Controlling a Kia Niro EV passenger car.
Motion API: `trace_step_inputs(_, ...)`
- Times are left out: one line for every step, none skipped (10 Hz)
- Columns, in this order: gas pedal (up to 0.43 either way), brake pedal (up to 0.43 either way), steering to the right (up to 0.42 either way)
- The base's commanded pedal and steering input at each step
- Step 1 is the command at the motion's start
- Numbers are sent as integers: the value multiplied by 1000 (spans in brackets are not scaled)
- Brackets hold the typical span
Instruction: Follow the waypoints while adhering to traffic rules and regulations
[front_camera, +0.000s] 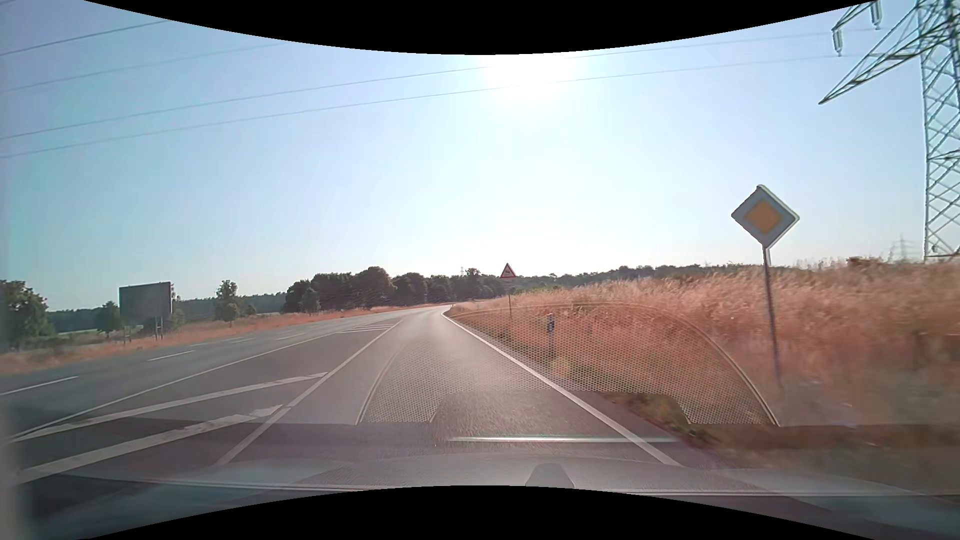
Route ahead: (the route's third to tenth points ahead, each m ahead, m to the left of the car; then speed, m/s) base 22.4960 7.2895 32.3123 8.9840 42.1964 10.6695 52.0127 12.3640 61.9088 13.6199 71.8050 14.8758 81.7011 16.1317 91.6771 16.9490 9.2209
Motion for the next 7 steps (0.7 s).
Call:
trace_step_inputs(220,0,-129)
trace_step_inputs(220,0,-115)
trace_step_inputs(220,0,-103)
trace_step_inputs(220,0,-87)
trace_step_inputs(220,0,-74)
trace_step_inputs(220,0,-69)
trace_step_inputs(220,0,-66)
